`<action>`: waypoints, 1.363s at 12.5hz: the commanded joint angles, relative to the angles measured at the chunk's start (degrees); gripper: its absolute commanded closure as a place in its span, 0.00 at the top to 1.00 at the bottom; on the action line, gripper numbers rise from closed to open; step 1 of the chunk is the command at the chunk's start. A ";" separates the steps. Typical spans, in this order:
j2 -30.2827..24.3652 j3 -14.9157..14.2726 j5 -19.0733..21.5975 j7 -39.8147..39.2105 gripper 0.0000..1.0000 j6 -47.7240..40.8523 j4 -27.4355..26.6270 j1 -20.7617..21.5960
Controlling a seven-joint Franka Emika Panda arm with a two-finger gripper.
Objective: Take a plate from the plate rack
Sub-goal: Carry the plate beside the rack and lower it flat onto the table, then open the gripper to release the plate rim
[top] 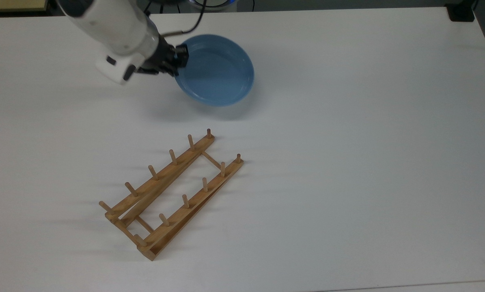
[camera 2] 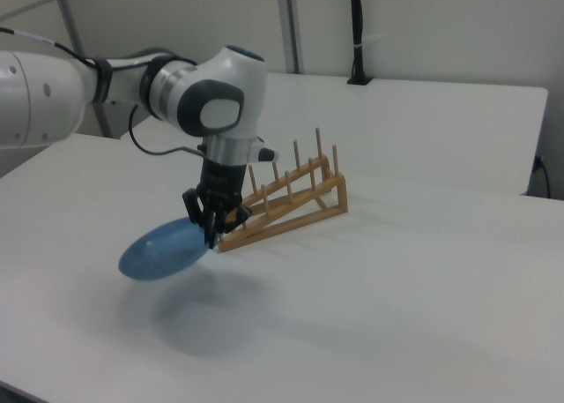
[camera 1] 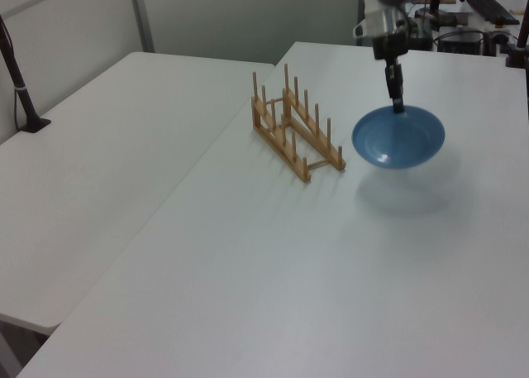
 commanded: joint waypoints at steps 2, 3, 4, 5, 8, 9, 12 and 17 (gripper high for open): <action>3.25 -0.12 -4.65 -3.38 0.00 7.35 -2.39 2.00; 4.30 -0.12 -5.27 -4.17 0.00 8.58 -2.48 2.35; 5.18 -0.20 -5.97 -5.14 0.00 9.63 -2.56 2.70; 5.71 -0.12 -7.29 -6.02 0.00 11.12 -3.52 2.70; 5.72 -0.20 -8.61 -7.34 0.00 13.07 -5.90 2.97; 5.80 -0.20 -8.88 -7.43 0.09 13.33 -6.51 3.32; 6.07 -0.29 -8.88 -7.08 0.54 13.34 -6.43 3.32; 4.41 -0.64 -8.79 -4.28 0.81 13.25 -5.82 3.67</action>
